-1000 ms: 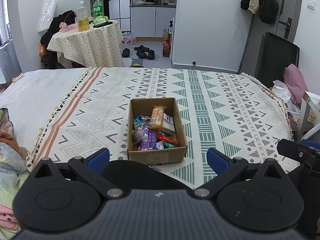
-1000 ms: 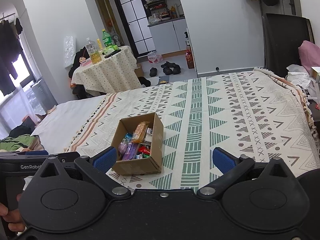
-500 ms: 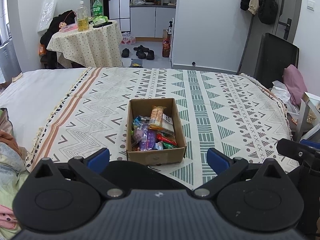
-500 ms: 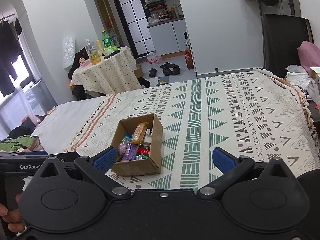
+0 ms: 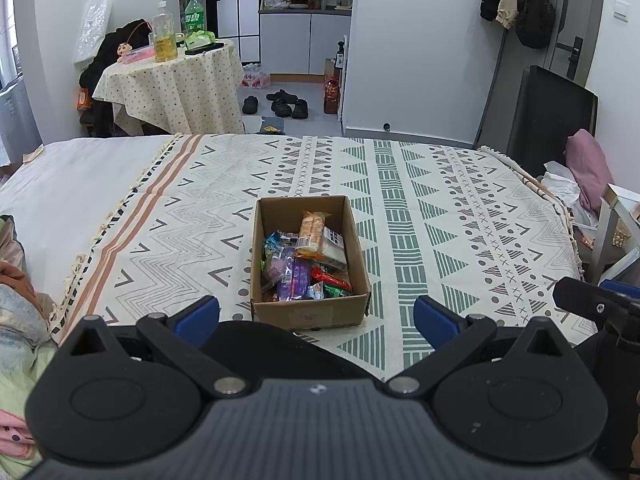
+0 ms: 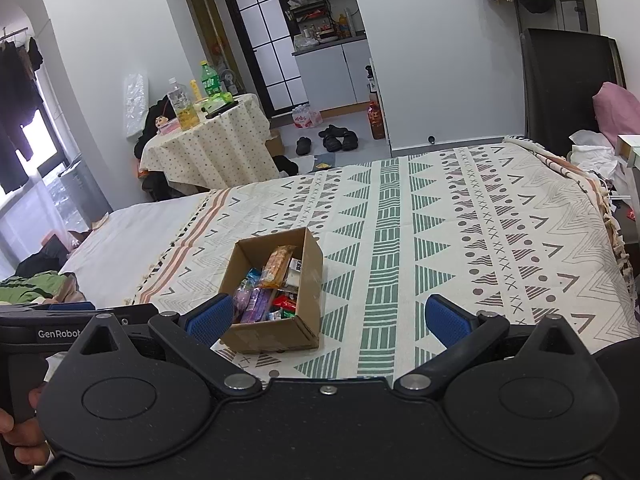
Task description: Organize snacks
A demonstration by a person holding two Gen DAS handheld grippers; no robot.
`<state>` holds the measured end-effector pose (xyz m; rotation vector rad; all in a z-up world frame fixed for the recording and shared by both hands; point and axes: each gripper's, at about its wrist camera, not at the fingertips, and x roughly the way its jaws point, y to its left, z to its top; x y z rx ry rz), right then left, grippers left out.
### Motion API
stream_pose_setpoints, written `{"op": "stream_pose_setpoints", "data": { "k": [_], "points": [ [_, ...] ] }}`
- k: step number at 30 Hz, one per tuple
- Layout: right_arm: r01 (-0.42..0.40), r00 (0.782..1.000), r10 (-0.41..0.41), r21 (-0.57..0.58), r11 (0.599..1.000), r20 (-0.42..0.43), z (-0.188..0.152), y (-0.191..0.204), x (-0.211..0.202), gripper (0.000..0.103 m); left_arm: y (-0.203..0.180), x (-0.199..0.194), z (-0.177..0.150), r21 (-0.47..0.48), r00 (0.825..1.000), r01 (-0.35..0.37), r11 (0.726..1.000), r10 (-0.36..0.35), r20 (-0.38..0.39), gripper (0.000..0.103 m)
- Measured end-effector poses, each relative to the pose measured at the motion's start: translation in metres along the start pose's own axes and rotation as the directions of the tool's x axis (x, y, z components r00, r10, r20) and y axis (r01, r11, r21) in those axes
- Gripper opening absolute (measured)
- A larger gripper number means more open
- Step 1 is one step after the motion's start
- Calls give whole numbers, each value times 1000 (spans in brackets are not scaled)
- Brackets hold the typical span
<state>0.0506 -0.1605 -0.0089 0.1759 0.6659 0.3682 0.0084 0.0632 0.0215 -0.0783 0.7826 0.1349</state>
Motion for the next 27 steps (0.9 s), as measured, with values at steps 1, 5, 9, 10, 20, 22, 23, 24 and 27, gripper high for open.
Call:
{"op": "stream_pose_setpoints", "data": {
  "k": [1,5,9,10,20,22,23,24,27],
  "points": [
    [1,1000,-1,1,1000,0,0,0,0,103,0,0,0,0,1000,0,1000,0,0,103],
    [2,1000,-2,2,1000,-1,-1,0,0,103,1,0,0,-3,1000,-2,1000,2,-1,103],
    [1,1000,-1,0,1000,0,0,0,0,103,1,0,0,-4,1000,-4,1000,4,-1,103],
    [2,1000,-2,1,1000,-1,-1,0,0,103,1,0,0,-5,1000,-4,1000,4,0,103],
    [2,1000,-2,0,1000,-1,-1,0,0,103,1,-1,0,-2,1000,0,1000,0,-1,103],
    [2,1000,-2,1,1000,-3,-1,0,0,103,1,-1,0,-4,1000,1,1000,-1,-4,103],
    [3,1000,-3,1,1000,-4,-1,0,0,103,1,-1,0,-4,1000,2,1000,-2,-4,103],
    [3,1000,-3,2,1000,-5,0,0,0,103,1,-1,0,-5,1000,1,1000,-1,-4,103],
    [3,1000,-3,1,1000,-6,0,-1,0,103,1,0,0,-9,1000,4,1000,-4,-11,103]
  ]
}}
